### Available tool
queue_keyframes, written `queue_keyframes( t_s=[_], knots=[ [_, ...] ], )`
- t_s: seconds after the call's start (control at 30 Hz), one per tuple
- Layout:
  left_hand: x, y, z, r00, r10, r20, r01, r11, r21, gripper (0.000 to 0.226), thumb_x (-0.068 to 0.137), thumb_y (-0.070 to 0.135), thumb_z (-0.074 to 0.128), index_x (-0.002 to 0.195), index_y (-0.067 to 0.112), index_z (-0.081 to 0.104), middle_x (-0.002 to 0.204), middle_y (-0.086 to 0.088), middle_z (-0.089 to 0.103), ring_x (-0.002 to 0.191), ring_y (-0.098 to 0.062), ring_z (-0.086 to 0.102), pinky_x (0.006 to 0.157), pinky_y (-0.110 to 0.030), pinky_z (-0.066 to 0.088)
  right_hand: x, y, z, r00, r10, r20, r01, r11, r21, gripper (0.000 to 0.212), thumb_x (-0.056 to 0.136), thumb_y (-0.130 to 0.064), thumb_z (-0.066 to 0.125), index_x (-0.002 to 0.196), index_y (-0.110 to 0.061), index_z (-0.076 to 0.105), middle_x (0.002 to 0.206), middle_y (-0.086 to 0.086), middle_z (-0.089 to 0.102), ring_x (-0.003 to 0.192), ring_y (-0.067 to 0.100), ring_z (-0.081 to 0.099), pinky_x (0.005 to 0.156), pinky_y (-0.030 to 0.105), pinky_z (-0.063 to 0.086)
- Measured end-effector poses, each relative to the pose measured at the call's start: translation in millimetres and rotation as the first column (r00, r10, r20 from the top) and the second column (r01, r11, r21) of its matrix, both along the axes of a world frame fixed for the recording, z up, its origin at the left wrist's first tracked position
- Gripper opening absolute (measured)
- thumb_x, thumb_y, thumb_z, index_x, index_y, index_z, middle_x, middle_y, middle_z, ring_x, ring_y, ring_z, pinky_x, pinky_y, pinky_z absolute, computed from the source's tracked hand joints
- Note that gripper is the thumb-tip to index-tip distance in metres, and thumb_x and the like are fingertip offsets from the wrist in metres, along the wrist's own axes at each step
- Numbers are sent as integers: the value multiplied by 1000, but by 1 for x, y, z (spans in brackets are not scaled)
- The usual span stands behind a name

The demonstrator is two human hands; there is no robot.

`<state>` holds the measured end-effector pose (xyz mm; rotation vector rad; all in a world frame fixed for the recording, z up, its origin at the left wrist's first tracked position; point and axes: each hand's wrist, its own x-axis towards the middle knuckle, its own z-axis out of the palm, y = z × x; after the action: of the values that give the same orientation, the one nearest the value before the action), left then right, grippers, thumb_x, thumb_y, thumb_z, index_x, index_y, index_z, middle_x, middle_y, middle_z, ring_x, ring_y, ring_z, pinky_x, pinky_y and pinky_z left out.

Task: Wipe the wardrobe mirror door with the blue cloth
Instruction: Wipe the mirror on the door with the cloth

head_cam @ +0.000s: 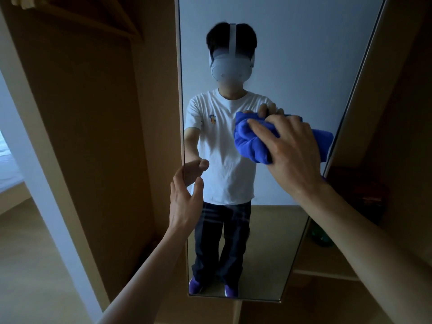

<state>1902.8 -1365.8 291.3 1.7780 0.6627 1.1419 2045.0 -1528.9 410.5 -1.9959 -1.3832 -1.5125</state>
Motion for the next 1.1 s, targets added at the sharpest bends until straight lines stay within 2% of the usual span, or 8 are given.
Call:
queue_keyframes(
  t_s=[0.1,0.27,0.5,0.7,0.8,0.87,1.0,1.1],
  knots=[
    [4,-1,-1,999,45,-27,-45,999,5,44,101,33,51,144,30,41,139,11,48,126,-8,51,104,-45,48,1,-2,-19,999,27,46,-24,997,-75,40,95,-16,56,134,-19,59,117,8,63,96,33,55,83,44,39],
    [11,-2,-2,996,69,-53,-68,998,12,52,102,32,52,151,25,35,148,3,45,128,-10,52,103,-43,47,6,-6,-71,997,74,-12,-75,969,-237,41,95,-14,53,136,-17,57,120,6,63,99,31,56,86,44,42],
    [17,0,-7,990,106,-90,-103,994,36,58,103,30,53,155,25,27,153,1,41,124,-10,51,92,-37,44,9,-12,-116,994,50,-93,-80,936,-344,55,82,-16,75,134,-18,58,122,7,64,100,29,58,88,44,48],
    [21,1,-11,986,129,-109,-125,991,39,67,103,34,54,159,23,19,158,-3,36,135,-17,47,96,-37,43,14,-18,-78,981,60,-186,-113,951,-288,49,88,-15,55,137,-19,57,114,5,62,95,27,53,81,41,42],
    [23,2,-11,983,136,-126,-134,991,24,72,102,38,54,161,26,14,162,-4,32,139,-21,46,93,-38,44,23,-23,-46,977,43,-209,-100,957,-273,52,92,-15,60,142,-20,52,120,5,58,102,29,51,87,46,42],
    [25,1,-12,980,138,-143,-137,990,21,75,102,41,53,161,28,9,165,-5,27,142,-25,42,96,-43,47,27,-28,-25,983,33,-180,-69,977,-202,52,88,-10,65,138,-18,57,120,10,59,102,33,53,87,49,43],
    [27,-6,-18,975,138,-173,-142,990,-9,81,102,44,54,162,32,0,167,-9,20,146,-32,38,106,-55,46,34,-37,1,997,-16,-70,9,996,-89,45,93,-15,60,137,-19,57,117,10,62,98,34,54,84,47,41],
    [30,-10,-23,969,159,-190,-165,986,-16,85,101,43,56,162,33,-2,166,-12,19,144,-36,40,104,-57,47,35,-40,-6,1000,-8,-13,7,996,-93,43,93,-17,59,136,-20,58,114,7,62,96,31,53,82,44,38]
  ],
)
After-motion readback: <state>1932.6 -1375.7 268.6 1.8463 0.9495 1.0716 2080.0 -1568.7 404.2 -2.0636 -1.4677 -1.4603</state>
